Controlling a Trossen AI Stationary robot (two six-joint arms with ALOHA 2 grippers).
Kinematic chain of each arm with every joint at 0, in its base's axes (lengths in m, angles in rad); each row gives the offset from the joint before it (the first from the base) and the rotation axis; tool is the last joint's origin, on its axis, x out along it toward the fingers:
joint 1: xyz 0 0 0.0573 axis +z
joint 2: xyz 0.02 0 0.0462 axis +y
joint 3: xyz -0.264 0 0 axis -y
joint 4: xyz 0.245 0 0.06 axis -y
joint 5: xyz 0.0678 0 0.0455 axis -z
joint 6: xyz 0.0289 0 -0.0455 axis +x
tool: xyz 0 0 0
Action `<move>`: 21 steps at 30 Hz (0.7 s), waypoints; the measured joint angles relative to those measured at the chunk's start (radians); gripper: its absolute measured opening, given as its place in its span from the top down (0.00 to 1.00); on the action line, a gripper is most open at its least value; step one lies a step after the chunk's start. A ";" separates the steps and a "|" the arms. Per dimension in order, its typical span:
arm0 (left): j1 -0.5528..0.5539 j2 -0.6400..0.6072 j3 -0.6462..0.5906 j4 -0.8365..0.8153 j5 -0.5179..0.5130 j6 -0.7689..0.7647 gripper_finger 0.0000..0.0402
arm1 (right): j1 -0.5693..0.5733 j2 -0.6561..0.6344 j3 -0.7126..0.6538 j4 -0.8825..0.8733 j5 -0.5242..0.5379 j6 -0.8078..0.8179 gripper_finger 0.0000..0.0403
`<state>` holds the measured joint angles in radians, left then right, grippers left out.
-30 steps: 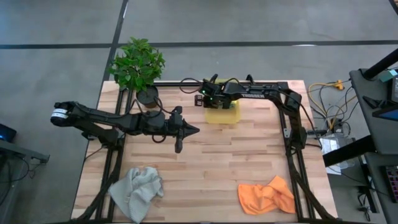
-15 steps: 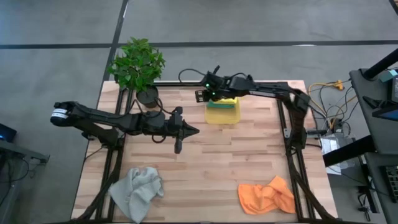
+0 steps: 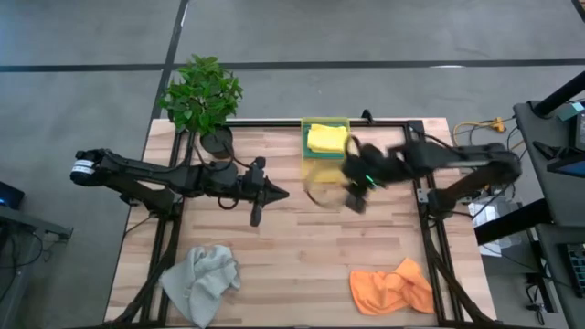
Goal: Fold microfiber towels
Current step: Fold the orange microfiber towel
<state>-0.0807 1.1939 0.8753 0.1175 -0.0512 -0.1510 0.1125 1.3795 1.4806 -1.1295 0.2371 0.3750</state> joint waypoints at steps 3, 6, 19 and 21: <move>-0.001 0.004 0.000 -0.015 0.024 0.000 1.00 | 0.148 -0.106 -0.076 -0.030 -0.001 0.096 0.70; -0.001 0.004 -0.001 -0.030 0.034 0.000 1.00 | 0.297 -0.196 -0.160 -0.041 -0.002 0.283 0.71; 0.000 0.004 -0.010 -0.030 0.050 0.035 1.00 | 0.821 -0.255 -0.480 0.027 -0.042 0.820 0.58; 0.000 0.004 -0.014 -0.030 0.065 0.033 1.00 | 0.848 -0.229 -0.500 0.048 -0.050 0.869 0.56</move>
<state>-0.0807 1.1980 0.8615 0.0873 0.0141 -0.1179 0.9604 1.1509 0.9810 -1.0812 0.1869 1.2444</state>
